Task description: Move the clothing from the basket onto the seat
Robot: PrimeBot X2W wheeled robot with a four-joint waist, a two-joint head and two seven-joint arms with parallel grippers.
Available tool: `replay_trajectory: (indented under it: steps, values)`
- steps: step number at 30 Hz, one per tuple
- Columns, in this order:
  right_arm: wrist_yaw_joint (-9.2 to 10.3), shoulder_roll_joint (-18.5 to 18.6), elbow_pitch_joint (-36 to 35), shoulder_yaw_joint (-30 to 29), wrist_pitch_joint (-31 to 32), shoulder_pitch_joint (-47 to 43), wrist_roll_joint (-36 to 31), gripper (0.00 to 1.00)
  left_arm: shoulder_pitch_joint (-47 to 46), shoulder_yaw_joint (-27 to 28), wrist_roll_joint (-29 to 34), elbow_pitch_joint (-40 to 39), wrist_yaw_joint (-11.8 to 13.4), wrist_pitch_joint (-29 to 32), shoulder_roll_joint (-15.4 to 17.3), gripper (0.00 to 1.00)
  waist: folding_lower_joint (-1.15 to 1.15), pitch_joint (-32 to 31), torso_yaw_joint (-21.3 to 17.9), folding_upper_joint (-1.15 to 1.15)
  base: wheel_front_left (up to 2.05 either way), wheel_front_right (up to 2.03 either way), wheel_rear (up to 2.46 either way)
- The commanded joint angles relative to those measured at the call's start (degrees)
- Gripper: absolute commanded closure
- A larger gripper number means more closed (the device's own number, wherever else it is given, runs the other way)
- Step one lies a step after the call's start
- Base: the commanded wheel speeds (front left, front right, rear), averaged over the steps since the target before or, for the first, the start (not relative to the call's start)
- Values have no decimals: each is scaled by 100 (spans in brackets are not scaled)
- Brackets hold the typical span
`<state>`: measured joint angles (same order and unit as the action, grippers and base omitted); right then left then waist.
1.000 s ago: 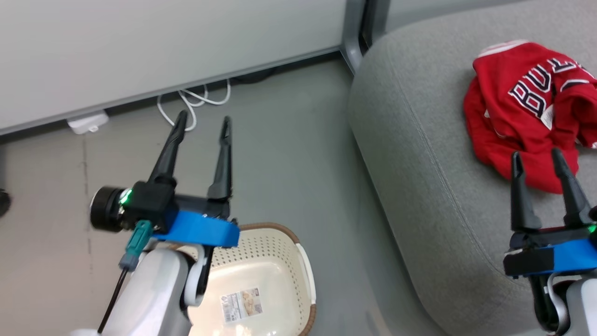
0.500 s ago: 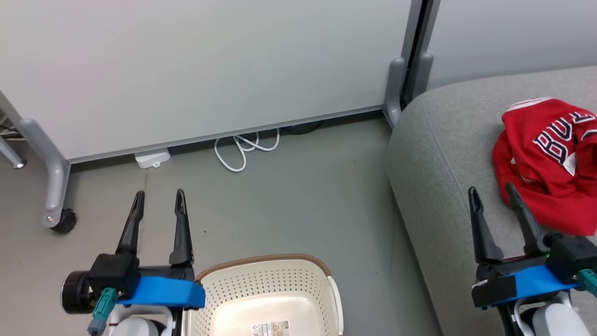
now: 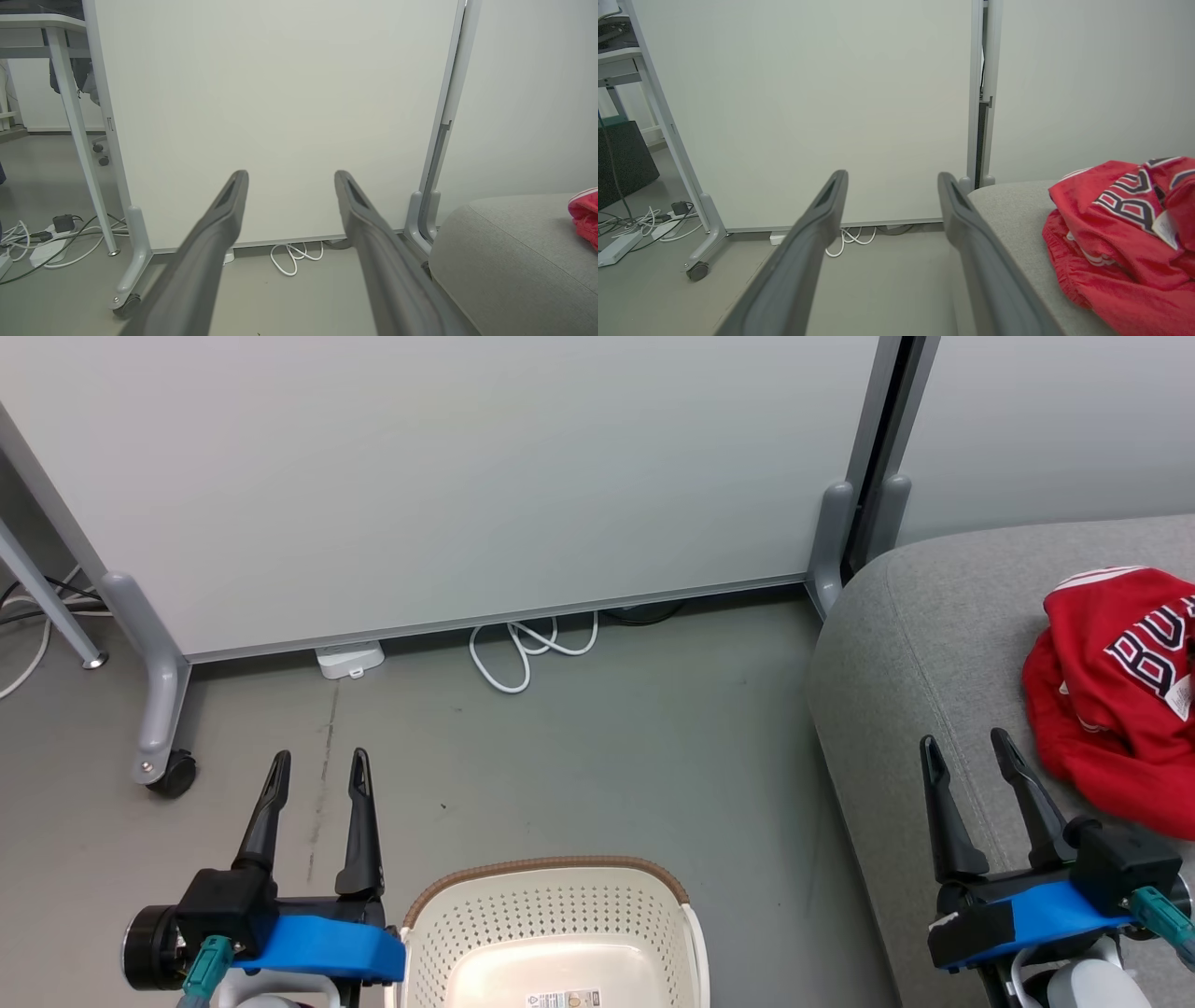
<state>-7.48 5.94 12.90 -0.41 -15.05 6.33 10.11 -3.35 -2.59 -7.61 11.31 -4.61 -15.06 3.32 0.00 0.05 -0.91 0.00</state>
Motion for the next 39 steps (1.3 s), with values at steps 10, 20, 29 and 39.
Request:
replay_trajectory:
  steps: [10,20,29,39]
  values:
    - [-3,10,69,-32,-19,-73,-31,0,30,98,86,101,-115,-17,-36,0,0,-37,73,0,0,0,0]
    - [0,-25,246,0,35,-75,-21,100,116,70,101,322,-105,34,-38,100,1,-59,97,0,0,0,0]
    - [0,-69,302,-99,339,-88,1059,100,93,200,-1021,402,-130,341,-40,100,1,-54,97,0,0,0,0]
    - [0,-102,257,-161,584,-82,2066,100,45,289,-2067,362,-153,581,-40,100,1,-48,97,0,0,0,0]
